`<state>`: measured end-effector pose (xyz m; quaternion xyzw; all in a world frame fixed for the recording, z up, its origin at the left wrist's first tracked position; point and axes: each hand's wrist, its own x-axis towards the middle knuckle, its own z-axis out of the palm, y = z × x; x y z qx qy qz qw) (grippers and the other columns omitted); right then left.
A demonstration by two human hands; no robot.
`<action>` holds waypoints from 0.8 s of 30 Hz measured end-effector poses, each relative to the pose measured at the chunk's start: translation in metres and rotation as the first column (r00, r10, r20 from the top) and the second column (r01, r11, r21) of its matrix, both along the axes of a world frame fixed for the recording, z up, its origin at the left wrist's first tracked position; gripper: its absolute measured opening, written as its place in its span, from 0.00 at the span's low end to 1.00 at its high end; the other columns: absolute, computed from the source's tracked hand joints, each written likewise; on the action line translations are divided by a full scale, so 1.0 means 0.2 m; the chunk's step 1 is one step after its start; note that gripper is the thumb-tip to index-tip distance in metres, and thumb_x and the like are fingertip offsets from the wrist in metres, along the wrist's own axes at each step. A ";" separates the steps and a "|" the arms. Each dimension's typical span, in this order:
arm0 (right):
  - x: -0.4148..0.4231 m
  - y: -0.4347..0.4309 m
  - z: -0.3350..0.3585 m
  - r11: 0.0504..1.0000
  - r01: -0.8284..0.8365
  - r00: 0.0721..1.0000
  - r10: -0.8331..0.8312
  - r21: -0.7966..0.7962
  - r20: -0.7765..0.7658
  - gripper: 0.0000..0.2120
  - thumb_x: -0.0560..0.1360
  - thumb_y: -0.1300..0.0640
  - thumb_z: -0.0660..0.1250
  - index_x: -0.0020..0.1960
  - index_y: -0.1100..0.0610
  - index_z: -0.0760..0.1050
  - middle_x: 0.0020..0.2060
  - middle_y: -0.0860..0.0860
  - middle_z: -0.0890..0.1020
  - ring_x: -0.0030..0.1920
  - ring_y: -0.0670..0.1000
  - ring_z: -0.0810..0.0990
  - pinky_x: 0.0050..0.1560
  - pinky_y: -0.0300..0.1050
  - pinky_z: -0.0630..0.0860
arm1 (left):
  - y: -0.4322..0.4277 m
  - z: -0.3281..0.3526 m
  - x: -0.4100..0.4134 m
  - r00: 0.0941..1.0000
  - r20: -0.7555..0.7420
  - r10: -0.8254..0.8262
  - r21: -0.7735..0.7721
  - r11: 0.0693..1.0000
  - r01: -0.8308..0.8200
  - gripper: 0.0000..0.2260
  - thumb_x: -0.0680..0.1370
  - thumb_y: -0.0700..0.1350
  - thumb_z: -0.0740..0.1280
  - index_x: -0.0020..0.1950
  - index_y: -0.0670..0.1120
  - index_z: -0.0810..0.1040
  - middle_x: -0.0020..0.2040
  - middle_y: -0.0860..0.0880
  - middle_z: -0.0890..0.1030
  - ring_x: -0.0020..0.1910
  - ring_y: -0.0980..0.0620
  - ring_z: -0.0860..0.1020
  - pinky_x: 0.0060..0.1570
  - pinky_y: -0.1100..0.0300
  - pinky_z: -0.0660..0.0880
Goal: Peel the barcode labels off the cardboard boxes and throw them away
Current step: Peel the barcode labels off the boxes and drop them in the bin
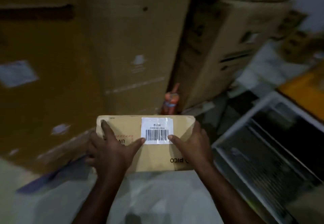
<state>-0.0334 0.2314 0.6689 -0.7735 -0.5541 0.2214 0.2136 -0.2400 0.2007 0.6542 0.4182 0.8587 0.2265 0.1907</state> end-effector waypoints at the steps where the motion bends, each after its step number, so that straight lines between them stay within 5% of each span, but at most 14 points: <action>1: 0.18 -0.03 0.08 0.997 0.072 0.997 -0.072 0.034 0.012 0.44 0.62 0.34 0.74 0.71 0.51 0.62 0.62 0.56 0.74 0.64 0.59 0.73 0.57 0.52 0.74 | 0.06 0.07 0.17 0.997 0.006 -0.075 0.027 0.997 0.075 0.58 0.58 0.76 0.70 0.78 0.53 0.48 0.74 0.36 0.59 0.71 0.33 0.61 0.63 0.32 0.63; 9: 1.27 -0.36 0.62 0.813 0.491 0.850 -0.526 0.314 0.036 0.45 0.63 0.33 0.73 0.73 0.51 0.61 0.62 0.56 0.73 0.62 0.60 0.74 0.54 0.54 0.76 | 0.25 0.61 1.33 0.843 -0.052 -0.536 0.264 0.806 0.529 0.56 0.59 0.78 0.67 0.78 0.55 0.49 0.77 0.41 0.56 0.73 0.36 0.59 0.65 0.35 0.62; 18: 1.77 -0.27 0.81 0.608 0.628 0.704 -0.710 0.486 -0.023 0.49 0.57 0.22 0.63 0.70 0.49 0.65 0.60 0.53 0.77 0.59 0.58 0.77 0.52 0.58 0.79 | 0.58 0.86 1.95 0.669 -0.133 -0.732 0.390 0.581 0.714 0.53 0.60 0.78 0.66 0.78 0.57 0.52 0.75 0.42 0.58 0.70 0.38 0.60 0.65 0.40 0.62; 24: 1.97 0.02 0.94 0.522 0.682 0.617 -0.787 0.512 -0.020 0.44 0.66 0.33 0.72 0.73 0.52 0.61 0.63 0.57 0.73 0.61 0.60 0.74 0.53 0.58 0.78 | 0.98 0.98 2.25 0.548 -0.157 -0.822 0.409 0.451 0.793 0.51 0.62 0.77 0.65 0.78 0.58 0.50 0.77 0.42 0.54 0.74 0.37 0.55 0.68 0.38 0.58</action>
